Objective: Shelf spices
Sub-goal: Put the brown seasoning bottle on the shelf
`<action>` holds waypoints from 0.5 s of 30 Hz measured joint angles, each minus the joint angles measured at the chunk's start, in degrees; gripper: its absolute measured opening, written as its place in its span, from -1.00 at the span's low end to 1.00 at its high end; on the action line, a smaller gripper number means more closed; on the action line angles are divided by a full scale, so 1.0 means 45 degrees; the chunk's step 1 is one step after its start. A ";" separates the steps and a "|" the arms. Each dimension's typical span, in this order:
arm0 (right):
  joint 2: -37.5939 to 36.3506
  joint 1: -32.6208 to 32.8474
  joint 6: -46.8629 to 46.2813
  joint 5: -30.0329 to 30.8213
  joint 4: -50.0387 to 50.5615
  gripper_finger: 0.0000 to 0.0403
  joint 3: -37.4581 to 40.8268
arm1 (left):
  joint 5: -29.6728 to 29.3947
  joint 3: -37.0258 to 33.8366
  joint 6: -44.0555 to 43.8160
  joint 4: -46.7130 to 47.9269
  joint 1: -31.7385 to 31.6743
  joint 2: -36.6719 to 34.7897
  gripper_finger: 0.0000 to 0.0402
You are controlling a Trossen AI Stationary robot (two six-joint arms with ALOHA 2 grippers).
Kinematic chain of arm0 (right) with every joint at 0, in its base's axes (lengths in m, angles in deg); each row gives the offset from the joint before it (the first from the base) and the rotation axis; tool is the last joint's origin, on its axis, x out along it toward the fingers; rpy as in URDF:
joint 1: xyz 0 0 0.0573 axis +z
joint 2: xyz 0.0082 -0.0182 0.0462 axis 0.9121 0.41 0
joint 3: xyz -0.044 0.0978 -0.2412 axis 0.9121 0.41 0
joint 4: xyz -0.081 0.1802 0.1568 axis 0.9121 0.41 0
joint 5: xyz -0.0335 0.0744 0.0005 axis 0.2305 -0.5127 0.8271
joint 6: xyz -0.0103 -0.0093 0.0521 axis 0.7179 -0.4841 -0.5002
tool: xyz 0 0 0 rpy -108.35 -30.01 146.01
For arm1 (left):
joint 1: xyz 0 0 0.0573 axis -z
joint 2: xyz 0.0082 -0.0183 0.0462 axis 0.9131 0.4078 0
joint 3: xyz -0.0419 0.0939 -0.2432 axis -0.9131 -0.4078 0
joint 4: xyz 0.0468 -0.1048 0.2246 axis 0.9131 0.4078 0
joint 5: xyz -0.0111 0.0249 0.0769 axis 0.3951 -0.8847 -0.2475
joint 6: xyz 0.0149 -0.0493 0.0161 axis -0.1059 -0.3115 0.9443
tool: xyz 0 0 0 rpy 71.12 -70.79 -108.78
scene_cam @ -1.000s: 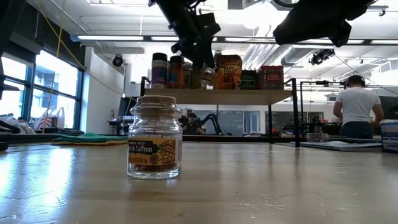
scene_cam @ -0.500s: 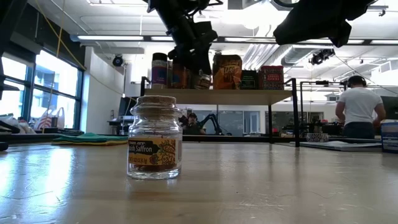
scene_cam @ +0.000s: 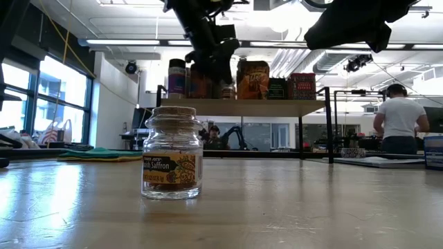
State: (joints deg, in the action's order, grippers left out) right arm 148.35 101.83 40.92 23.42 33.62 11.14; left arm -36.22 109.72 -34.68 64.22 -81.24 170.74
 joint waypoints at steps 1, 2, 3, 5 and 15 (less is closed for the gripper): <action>0.0000 0.0000 0.0000 0.0000 -0.0001 -0.62 0.0001 | -0.0257 0.0000 0.0119 0.0000 0.0016 0.0000 0.16; 0.0000 0.0000 0.0000 0.0000 -0.0001 -0.62 0.0000 | -0.0532 0.0000 0.0221 0.0000 0.0053 0.0000 0.16; 0.0000 0.0000 0.0000 0.0000 -0.0001 -0.62 0.0000 | -0.0778 0.0000 0.0320 0.0000 0.0094 0.0000 0.16; 0.0000 0.0000 0.0000 0.0000 -0.0001 -0.62 0.0000 | -0.1182 0.0000 0.0449 0.0009 0.0169 0.0000 0.16; 0.0000 0.0004 0.0000 0.0000 -0.0001 -0.62 0.0002 | -0.2069 0.0002 0.0550 0.0120 0.0357 0.0000 0.16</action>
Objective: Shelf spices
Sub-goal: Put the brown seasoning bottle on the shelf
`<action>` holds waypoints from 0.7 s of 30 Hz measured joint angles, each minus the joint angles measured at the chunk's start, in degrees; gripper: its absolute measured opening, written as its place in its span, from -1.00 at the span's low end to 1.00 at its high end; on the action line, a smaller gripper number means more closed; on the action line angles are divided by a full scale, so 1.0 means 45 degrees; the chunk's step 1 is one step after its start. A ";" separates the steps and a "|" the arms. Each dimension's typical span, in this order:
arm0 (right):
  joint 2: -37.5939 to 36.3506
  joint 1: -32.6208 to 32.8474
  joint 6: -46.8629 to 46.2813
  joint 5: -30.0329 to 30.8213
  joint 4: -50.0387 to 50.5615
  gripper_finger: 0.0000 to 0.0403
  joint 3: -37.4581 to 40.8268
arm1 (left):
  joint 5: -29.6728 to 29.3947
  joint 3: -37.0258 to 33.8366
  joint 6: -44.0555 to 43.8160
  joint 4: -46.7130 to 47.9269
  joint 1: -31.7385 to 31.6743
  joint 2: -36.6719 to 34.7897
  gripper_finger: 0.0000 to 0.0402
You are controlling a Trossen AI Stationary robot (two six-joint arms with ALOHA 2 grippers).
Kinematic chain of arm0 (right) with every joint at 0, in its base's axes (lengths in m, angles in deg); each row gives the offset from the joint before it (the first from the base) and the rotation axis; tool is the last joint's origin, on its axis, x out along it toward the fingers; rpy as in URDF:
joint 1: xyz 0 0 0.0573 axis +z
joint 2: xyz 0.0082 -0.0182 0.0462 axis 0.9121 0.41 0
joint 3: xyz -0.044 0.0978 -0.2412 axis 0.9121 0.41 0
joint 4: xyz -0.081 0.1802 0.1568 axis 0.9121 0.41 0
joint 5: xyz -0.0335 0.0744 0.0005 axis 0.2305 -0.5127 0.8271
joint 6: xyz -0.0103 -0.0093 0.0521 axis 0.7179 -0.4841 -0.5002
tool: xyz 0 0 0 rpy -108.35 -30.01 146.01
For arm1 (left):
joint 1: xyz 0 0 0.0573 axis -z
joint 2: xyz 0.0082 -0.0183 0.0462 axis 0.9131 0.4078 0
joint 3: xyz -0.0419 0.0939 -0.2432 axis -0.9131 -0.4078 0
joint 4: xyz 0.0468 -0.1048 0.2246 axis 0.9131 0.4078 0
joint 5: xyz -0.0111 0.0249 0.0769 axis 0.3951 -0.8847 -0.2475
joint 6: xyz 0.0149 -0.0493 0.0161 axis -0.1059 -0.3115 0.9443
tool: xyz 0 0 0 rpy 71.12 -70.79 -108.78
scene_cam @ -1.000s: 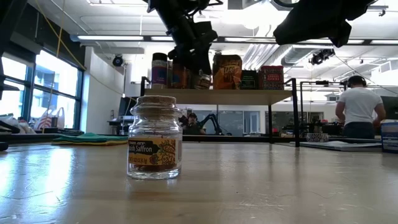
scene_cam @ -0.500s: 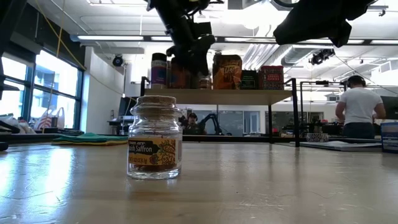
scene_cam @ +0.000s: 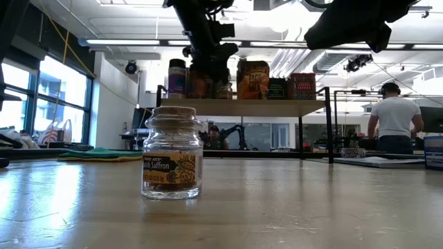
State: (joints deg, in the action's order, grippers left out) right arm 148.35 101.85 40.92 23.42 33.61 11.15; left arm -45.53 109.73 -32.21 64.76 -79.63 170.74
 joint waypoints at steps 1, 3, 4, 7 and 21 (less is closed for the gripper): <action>0.0000 -0.0001 0.0000 0.0000 0.0000 -0.62 -0.0002 | 0.0031 0.0052 -0.0051 0.0119 0.0021 0.0000 0.16; 0.0000 -0.0004 0.0000 0.0000 0.0002 -0.62 -0.0002 | 0.0058 0.0351 -0.0245 0.0657 0.0150 -0.0013 0.16; 0.0000 -0.0004 0.0000 0.0000 0.0000 -0.62 -0.0002 | 0.0005 0.0525 -0.0293 0.0870 0.0275 -0.0038 0.16; 0.0000 -0.0004 0.0000 0.0000 0.0000 -0.62 -0.0002 | -0.0127 0.1225 -0.0336 0.1719 0.0709 -0.0143 0.16; 0.0479 -0.0041 0.0845 -0.1395 -0.2212 -0.62 -0.0002 | -0.1861 0.1378 -0.3691 0.4053 0.5608 -0.1737 0.15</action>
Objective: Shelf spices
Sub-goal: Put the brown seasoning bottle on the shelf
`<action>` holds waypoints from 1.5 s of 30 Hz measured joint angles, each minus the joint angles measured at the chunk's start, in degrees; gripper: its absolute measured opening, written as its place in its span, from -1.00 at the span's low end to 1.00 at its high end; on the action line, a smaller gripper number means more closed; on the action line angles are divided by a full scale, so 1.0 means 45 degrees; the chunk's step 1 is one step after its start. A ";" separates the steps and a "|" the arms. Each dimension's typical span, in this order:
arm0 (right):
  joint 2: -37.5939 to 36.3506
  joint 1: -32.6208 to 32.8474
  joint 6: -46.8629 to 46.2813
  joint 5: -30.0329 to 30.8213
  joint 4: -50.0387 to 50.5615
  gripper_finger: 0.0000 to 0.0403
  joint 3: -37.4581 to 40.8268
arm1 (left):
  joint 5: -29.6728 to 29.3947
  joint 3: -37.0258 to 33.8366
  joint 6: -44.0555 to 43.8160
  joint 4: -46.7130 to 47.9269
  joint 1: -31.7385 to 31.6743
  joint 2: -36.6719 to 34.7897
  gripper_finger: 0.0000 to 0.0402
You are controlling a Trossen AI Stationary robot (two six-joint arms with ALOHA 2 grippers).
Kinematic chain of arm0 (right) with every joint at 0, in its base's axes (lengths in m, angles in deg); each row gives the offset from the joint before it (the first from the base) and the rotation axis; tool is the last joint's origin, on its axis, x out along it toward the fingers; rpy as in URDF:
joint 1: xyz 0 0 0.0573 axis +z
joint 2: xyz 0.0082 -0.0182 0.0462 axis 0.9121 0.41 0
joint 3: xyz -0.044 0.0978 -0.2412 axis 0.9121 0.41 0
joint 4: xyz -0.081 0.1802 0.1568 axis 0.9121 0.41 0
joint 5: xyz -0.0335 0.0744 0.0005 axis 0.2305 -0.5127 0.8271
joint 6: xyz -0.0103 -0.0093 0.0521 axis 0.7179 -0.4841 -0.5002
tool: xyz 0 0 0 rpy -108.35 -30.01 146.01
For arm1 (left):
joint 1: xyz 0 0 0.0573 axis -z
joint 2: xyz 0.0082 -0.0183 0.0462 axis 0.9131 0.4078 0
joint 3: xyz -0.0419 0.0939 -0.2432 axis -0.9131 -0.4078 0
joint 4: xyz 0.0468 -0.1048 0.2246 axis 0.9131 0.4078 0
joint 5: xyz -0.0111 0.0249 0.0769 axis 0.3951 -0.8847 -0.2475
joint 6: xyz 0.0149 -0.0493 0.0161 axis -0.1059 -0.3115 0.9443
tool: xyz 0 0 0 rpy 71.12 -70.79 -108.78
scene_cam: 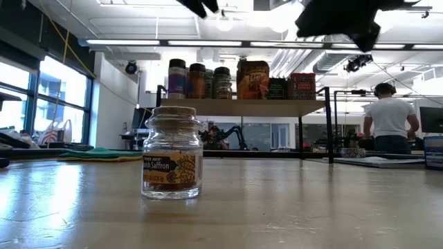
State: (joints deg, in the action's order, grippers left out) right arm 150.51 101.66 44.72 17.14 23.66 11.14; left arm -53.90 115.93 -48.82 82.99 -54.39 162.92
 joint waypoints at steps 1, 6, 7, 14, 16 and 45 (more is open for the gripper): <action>0.0236 -0.0069 0.0661 -0.0608 -0.0768 -0.62 0.0000 | -0.0264 -0.0261 -0.0536 0.0047 0.0438 -0.0110 0.15; 0.1975 -0.0529 0.3833 -0.3528 -0.5436 -0.62 -0.0003 | -0.1330 -0.1299 -0.3308 0.0756 0.2490 -0.0254 0.15; 0.2338 -0.0645 0.4134 -0.3839 -0.5917 -0.62 -0.0095 | -0.1472 -0.1460 -0.3896 0.1011 0.2817 -0.0244 0.15; 0.4425 -0.0993 0.4959 -0.4861 -0.4104 -0.39 -0.2670 | -0.2162 -0.2043 -0.8827 0.3763 0.4469 -0.0259 0.15; 0.4988 -0.0988 0.5361 -0.4992 -0.3569 -0.27 -0.3529 | -0.2128 -0.2116 -0.9988 0.4333 0.4844 -0.0264 0.15; 0.7751 -0.1216 0.5159 -0.4390 -0.3790 0.13 -0.5027 | -0.3586 -0.4420 -1.7211 0.2759 0.8194 -0.0157 0.15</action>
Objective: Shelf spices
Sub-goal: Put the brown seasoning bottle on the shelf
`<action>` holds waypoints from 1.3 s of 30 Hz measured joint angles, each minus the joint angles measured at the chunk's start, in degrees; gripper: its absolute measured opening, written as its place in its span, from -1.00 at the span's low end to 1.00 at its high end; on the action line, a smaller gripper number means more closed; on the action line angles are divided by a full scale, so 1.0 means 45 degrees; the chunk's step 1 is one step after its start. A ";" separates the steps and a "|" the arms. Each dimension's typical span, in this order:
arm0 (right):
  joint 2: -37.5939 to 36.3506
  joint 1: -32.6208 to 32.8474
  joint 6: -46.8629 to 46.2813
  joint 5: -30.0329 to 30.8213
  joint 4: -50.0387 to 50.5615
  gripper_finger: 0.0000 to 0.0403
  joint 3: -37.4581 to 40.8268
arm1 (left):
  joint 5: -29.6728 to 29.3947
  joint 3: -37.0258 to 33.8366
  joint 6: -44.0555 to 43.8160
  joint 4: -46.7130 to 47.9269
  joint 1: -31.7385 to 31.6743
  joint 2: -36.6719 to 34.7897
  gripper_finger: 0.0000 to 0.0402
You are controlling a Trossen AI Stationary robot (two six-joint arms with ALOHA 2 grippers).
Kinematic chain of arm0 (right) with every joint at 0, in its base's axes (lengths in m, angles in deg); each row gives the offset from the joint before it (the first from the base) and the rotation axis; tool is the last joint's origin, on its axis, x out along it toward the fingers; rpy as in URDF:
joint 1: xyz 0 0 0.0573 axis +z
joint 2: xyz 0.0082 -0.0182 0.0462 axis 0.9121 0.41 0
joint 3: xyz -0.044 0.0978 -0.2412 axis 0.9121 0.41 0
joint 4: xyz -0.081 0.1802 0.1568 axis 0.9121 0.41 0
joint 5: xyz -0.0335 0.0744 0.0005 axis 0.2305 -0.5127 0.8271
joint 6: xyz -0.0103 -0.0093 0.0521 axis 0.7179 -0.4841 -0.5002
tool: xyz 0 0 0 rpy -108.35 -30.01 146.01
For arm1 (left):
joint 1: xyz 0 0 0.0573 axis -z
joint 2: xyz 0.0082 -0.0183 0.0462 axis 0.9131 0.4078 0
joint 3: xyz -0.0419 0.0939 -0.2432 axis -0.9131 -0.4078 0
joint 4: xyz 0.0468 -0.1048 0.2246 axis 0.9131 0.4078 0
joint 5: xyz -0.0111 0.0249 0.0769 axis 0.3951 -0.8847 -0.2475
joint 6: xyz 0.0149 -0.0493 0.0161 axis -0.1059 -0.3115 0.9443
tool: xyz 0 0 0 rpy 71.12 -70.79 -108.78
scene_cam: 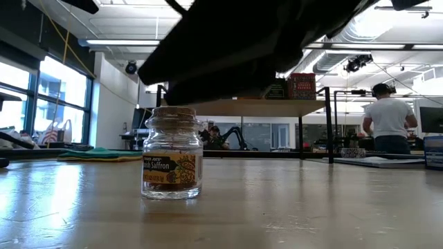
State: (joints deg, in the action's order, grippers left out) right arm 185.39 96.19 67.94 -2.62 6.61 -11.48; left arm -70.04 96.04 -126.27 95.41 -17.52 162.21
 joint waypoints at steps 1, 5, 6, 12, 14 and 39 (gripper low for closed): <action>0.0016 -0.0001 -0.0001 0.0000 0.0046 0.13 0.0005 | -0.0069 0.0000 0.0051 0.0004 0.0002 0.0000 0.15; 0.0002 -0.0001 -0.0001 0.0005 0.0247 0.13 0.0005 | -0.0140 0.0000 0.0094 0.0019 0.0002 0.0000 0.15; 0.0002 -0.0023 0.0004 0.0001 0.0380 0.13 0.0005 | -0.0196 0.0000 0.0094 0.0024 0.0002 0.0000 0.15; 0.0080 -0.0093 0.0008 -0.0053 0.0464 0.13 0.0005 | -0.0391 0.0000 0.0098 0.0009 -0.0008 0.0000 0.15; 0.0080 -0.0088 0.0072 -0.0135 0.0478 0.13 0.0005 | -0.0456 0.0000 0.0098 0.0014 -0.0008 0.0000 0.15; 0.0554 -0.0091 0.0106 -0.0253 0.0173 -0.14 0.0010 | -0.0507 0.0000 0.0103 0.0004 -0.0032 0.0000 0.15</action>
State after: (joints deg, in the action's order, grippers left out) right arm 187.88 95.78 68.42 -3.75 7.39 -11.44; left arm -72.32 96.04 -125.80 95.43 -17.66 162.21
